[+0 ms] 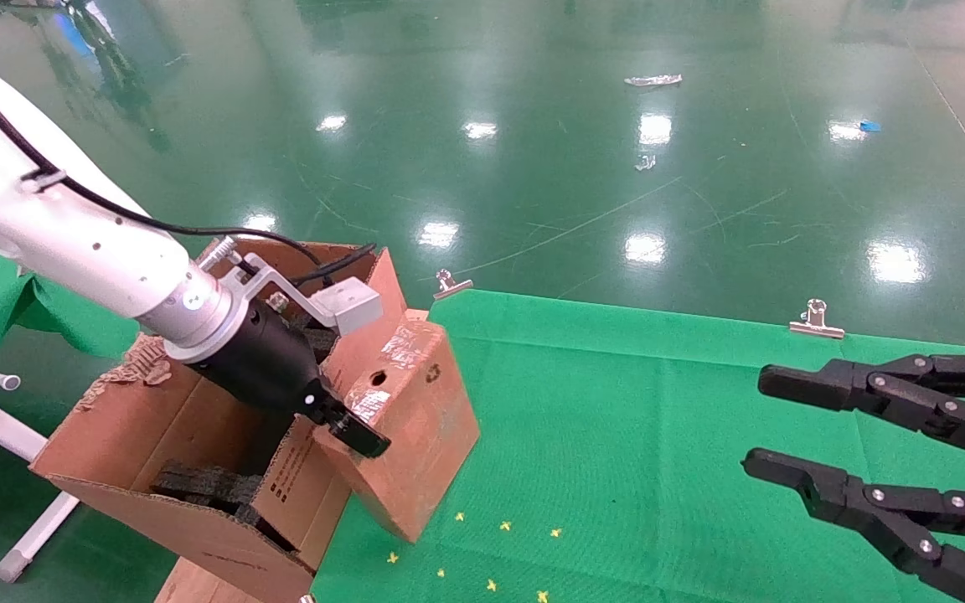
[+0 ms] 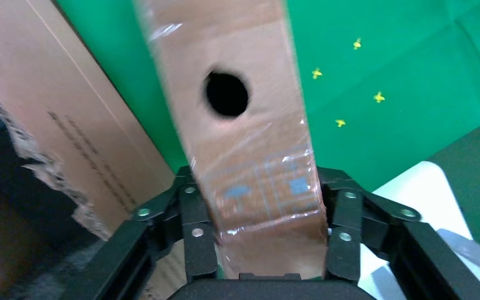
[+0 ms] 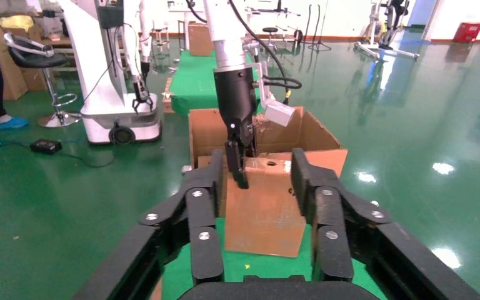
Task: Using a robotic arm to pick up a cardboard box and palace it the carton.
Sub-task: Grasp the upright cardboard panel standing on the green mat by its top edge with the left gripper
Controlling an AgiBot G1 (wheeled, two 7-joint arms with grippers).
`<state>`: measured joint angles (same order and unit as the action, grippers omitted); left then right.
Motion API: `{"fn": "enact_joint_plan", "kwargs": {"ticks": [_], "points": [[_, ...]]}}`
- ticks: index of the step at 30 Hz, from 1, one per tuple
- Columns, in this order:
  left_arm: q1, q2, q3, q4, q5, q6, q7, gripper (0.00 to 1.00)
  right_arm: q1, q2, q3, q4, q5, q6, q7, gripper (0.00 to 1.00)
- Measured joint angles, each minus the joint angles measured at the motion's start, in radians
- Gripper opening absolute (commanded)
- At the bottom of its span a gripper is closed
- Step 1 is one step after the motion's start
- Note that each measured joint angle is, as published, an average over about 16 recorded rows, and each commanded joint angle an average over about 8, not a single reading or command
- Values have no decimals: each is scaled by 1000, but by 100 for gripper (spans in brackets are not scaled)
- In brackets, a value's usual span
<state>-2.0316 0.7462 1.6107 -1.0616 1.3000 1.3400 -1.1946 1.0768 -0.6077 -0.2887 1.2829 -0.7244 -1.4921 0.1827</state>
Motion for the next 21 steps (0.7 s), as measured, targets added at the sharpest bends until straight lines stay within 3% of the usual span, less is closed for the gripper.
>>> {"fn": "enact_joint_plan", "kwargs": {"ticks": [9, 16, 21], "points": [[-67, -86, -89, -38, -67, -45, 164, 0, 0, 0, -1, 0, 0, 0, 0, 0], [-143, -205, -169, 3, -100, -80, 317, 0, 0, 0, -1, 0, 1, 0, -1, 0], [-179, -294, -192, 69, -83, -90, 369, 0, 0, 1, -1, 0, 1, 1, -1, 0]]}}
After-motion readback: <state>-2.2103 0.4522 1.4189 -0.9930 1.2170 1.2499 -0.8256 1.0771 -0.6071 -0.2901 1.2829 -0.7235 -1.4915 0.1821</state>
